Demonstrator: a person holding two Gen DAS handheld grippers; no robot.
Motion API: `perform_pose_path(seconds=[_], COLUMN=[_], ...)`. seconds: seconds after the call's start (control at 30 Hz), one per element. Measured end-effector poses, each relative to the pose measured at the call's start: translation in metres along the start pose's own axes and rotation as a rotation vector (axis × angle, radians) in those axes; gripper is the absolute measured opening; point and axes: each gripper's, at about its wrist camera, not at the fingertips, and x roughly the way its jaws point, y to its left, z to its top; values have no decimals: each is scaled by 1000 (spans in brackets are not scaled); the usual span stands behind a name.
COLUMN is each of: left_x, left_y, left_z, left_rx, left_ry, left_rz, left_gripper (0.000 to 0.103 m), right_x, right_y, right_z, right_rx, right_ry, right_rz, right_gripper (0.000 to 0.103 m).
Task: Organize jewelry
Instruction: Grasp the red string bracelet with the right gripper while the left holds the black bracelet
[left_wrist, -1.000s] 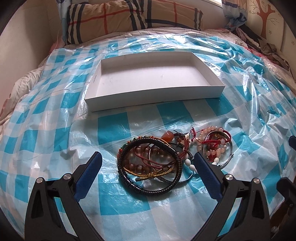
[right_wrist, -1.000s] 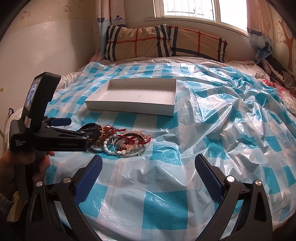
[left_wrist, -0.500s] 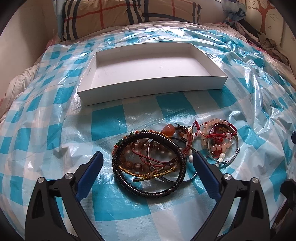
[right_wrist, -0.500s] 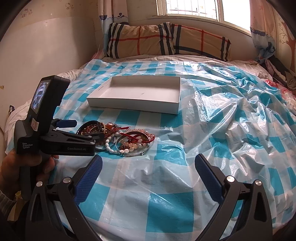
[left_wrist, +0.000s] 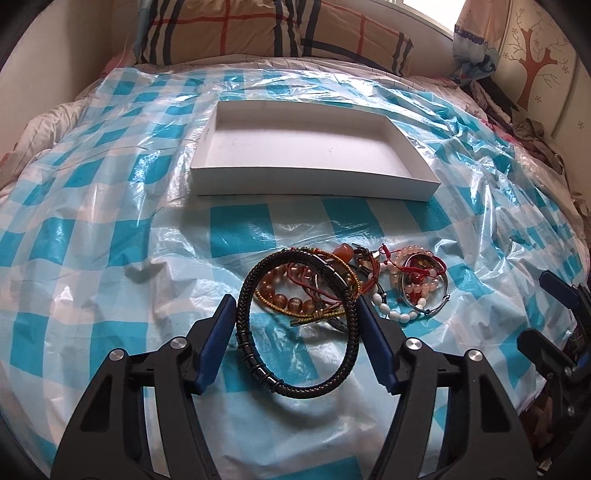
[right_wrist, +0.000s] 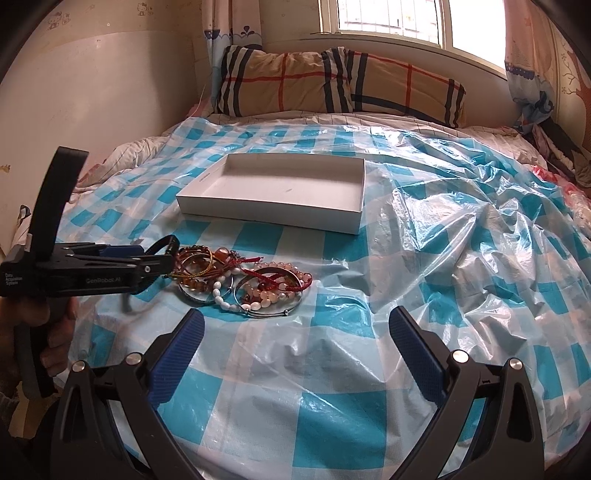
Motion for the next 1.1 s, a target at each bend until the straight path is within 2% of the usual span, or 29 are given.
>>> perform_pose_path(seconds=[0.27, 0.53, 0.6, 0.73, 0.77, 0.8, 0.87, 0.9, 0.93, 1.1], left_x=[-27, -30, -30, -30, -30, -30, -30, -30, -30, -33], left_y=[9, 11, 10, 10, 10, 11, 11, 12, 12, 11], left_z=[-17, -20, -19, -17, -17, -17, -16, -16, -16, -15], left_rx=[-25, -25, -26, -27, -27, -29, -29, -30, -31, -28], left_ry=[-22, -29, -33, -36, -36, -38, -39, -40, -41, -46], left_rz=[17, -4, -11, -19, -20, -21, -23, -23, -24, -31], left_gripper=[63, 63, 63, 63, 63, 63, 63, 63, 63, 63], right_x=[30, 77, 89, 115, 120, 124, 128, 129, 128, 112], right_y=[4, 18, 25, 33, 33, 31, 27, 25, 22, 0], right_z=[17, 36, 39, 40, 40, 40, 42, 44, 46, 52], right_rx=[-69, -182, -221, -277, -278, -270, -247, -235, -216, -46], right_ry=[27, 88, 107, 161, 176, 186, 189, 187, 184, 140], right_rz=[18, 89, 95, 101, 107, 123, 152, 160, 172, 272], right_gripper=[96, 95, 93, 71, 59, 53, 28, 22, 8, 5])
